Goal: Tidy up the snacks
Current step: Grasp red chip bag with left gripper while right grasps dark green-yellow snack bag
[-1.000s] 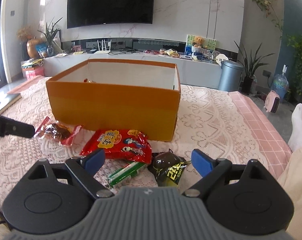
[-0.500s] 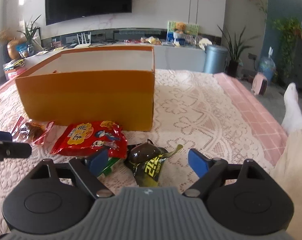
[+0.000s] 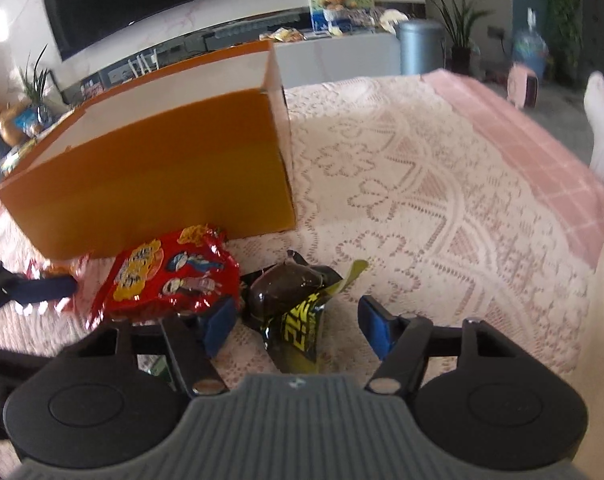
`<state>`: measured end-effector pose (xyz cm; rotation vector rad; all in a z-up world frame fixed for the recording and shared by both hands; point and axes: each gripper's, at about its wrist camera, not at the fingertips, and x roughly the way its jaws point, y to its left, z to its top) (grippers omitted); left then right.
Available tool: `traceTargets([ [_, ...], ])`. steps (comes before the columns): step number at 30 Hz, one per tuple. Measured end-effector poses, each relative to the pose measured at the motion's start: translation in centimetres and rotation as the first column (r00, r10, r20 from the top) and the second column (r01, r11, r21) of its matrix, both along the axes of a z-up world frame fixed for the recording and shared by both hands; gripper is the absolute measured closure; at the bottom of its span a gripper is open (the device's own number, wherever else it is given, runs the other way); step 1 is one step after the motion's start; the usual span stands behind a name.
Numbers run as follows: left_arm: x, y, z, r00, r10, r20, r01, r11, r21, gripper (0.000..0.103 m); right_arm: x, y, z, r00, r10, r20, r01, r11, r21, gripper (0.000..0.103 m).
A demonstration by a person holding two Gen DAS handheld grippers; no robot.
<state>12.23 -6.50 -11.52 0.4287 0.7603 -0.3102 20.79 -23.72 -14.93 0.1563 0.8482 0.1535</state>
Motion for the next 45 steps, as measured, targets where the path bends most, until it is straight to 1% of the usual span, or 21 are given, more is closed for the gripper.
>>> traceTargets([
  [3,0.5,-0.8,-0.7,0.999,-0.038,0.005,0.038,0.998,0.054,0.022,0.7,-0.4,-0.4,0.999,-0.02,-0.026,0.021,0.999,0.05,0.037],
  [5,0.8,-1.3,-1.0,0.998,-0.059,0.009,0.058,0.995,0.085,0.022,1.2,-0.4,-0.6,0.999,-0.033,-0.029,0.034,0.998,0.06,0.037],
  [11,1.3,-3.0,-1.9,0.991,-0.13,0.044,0.121,0.978,0.172,0.022,1.9,0.0,-0.9,0.999,-0.031,-0.023,0.033,0.997,0.075,0.043],
  [15,1.9,-3.8,-2.1,0.988,-0.146,0.056,0.134,0.976,0.174,0.021,2.0,-0.3,-1.2,0.999,-0.044,-0.032,0.047,0.994,0.1,0.044],
  [18,2.3,-4.0,-2.2,0.988,-0.143,0.055,0.133,0.979,0.154,0.021,2.1,-0.6,-1.3,0.997,-0.06,-0.039,0.065,0.99,0.122,0.049],
  [20,2.4,-4.0,-2.2,0.989,-0.14,0.057,0.13,0.98,0.147,0.021,2.2,-0.6,-1.2,0.997,-0.062,-0.041,0.066,0.99,0.123,0.055],
  [21,2.5,-4.0,-2.2,0.989,-0.137,0.051,0.129,0.982,0.139,0.025,2.1,-0.6,-1.2,0.998,-0.055,-0.039,0.06,0.99,0.124,0.062],
  [23,2.5,-3.8,-2.0,0.989,-0.144,0.037,0.139,0.983,0.117,0.039,1.9,-0.4,-1.1,0.998,-0.051,-0.032,0.055,0.992,0.114,0.062],
  [24,2.4,-3.9,-2.0,0.989,-0.146,0.035,0.141,0.983,0.114,0.04,1.8,-0.3,-1.1,0.999,-0.047,-0.026,0.05,0.993,0.105,0.062],
  [26,2.0,-4.2,-2.1,0.988,-0.149,0.047,0.141,0.981,0.132,0.043,1.6,-0.2,-0.9,0.999,-0.044,-0.014,0.045,0.995,0.094,0.063],
  [28,1.4,-4.2,-2.1,0.988,-0.144,0.055,0.135,0.982,0.135,0.046,1.5,-0.3,-0.7,0.999,-0.046,-0.012,0.047,0.994,0.102,0.063],
  [29,1.3,-4.2,-1.9,0.989,-0.137,0.053,0.13,0.984,0.124,0.046,1.4,-0.4,-0.6,0.999,-0.049,-0.013,0.05,0.993,0.107,0.064],
  [31,0.9,-3.8,-1.4,0.992,-0.117,0.043,0.113,0.99,0.079,0.047,1.3,-0.6,-0.5,0.999,-0.052,-0.011,0.053,0.992,0.115,0.065],
  [36,0.5,-2.4,0.5,0.999,-0.039,0.015,0.04,0.999,-0.027,0.048,0.7,-0.7,0.4,0.999,-0.042,0.028,0.039,0.993,0.116,0.065],
  [39,0.2,-1.8,1.5,1.0,0.002,0.0,-0.002,0.998,-0.058,0.05,0.2,-0.2,0.9,0.998,-0.025,0.052,0.02,0.995,0.096,0.065],
  [40,-0.1,-1.6,1.9,1.0,0.014,-0.005,-0.014,0.998,-0.068,0.059,0.1,-0.2,1.0,0.998,-0.02,0.058,0.015,0.996,0.092,0.066],
  [45,-1.5,-0.3,3.5,0.993,0.083,-0.081,-0.094,0.985,-0.142,0.06,-0.9,0.1,1.7,0.996,0.017,0.087,-0.027,0.994,0.105,0.066],
])
